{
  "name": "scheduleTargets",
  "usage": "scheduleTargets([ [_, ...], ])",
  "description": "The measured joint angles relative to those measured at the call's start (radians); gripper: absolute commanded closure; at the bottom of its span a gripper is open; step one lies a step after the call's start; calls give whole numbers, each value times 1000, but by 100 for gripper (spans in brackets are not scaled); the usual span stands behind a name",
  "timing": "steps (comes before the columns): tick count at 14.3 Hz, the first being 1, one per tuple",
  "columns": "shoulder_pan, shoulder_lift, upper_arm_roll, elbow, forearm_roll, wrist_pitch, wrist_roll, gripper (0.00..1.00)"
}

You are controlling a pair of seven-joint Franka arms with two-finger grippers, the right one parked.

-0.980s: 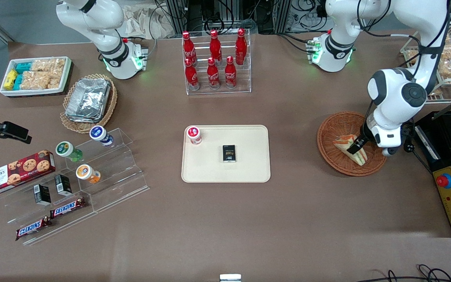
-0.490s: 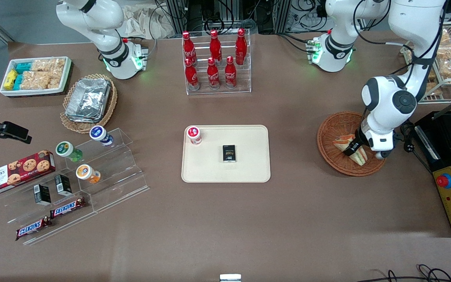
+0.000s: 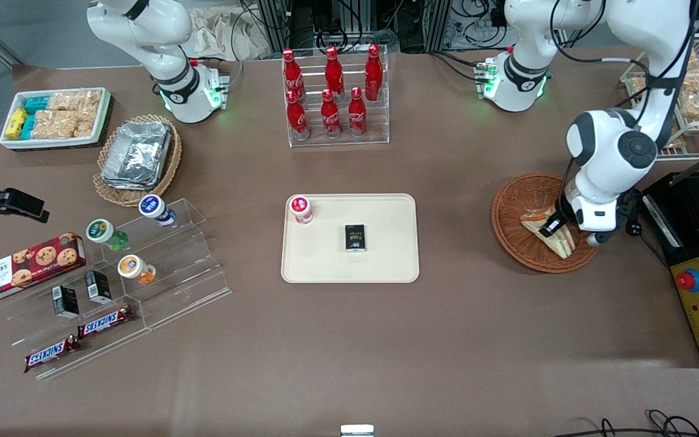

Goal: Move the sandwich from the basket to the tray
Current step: 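Lift the sandwich with the left gripper and carry it toward the white tray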

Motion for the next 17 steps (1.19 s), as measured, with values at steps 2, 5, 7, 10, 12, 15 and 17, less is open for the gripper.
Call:
scheduleTargets([
  [2, 0, -61, 1, 30, 0, -89, 73, 100],
  [5, 1, -110, 1, 188, 3, -396, 174, 100],
  [7, 0, -115, 0, 362, 10, -626, 233, 100],
  [10, -9, -112, -14, 590, 9, -869, 318, 100],
  [12, -39, -93, -58, 695, 6, -943, 333, 100],
  [15, -90, -28, -174, 756, -28, -940, 272, 100],
  [17, -102, 20, -253, 758, -54, -873, 227, 100],
])
